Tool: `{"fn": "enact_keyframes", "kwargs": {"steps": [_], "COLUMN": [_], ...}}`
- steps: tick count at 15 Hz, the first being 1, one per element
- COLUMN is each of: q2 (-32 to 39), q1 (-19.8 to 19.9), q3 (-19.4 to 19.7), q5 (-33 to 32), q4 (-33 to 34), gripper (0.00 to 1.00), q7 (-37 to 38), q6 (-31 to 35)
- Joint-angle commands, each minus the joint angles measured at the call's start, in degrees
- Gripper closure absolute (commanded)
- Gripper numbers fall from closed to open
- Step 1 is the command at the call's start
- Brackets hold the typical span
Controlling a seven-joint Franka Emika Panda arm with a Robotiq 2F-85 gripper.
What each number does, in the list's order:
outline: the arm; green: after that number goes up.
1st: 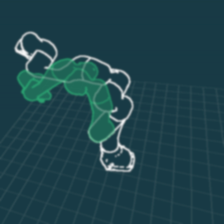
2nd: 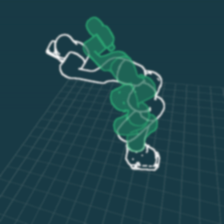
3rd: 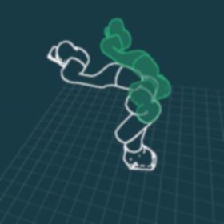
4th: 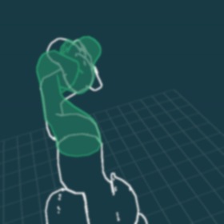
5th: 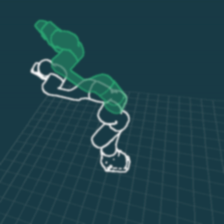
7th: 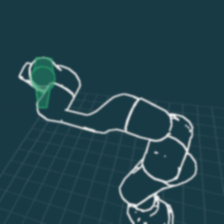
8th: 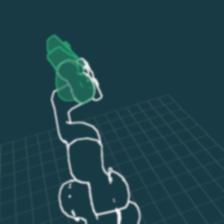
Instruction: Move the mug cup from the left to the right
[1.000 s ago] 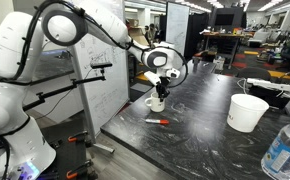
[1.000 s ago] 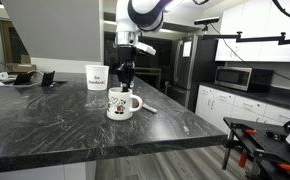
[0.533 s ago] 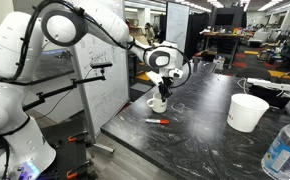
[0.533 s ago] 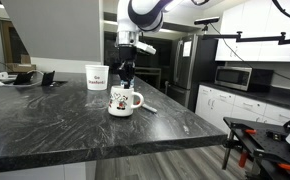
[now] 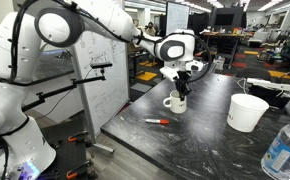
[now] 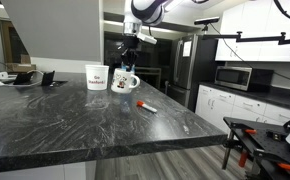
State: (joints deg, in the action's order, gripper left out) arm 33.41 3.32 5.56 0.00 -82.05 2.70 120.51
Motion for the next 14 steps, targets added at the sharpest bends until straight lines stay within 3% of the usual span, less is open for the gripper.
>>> {"fn": "enact_keyframes", "kwargs": {"steps": [1, 14], "q2": [3.78, 19.39], "q1": [1.20, 5.32], "q3": [1.04, 0.13], "q5": [-0.85, 2.04], "q4": [8.35, 25.67], "gripper": [0.98, 0.98], "q7": [3.06, 4.66], "q6": [-5.98, -12.23]}}
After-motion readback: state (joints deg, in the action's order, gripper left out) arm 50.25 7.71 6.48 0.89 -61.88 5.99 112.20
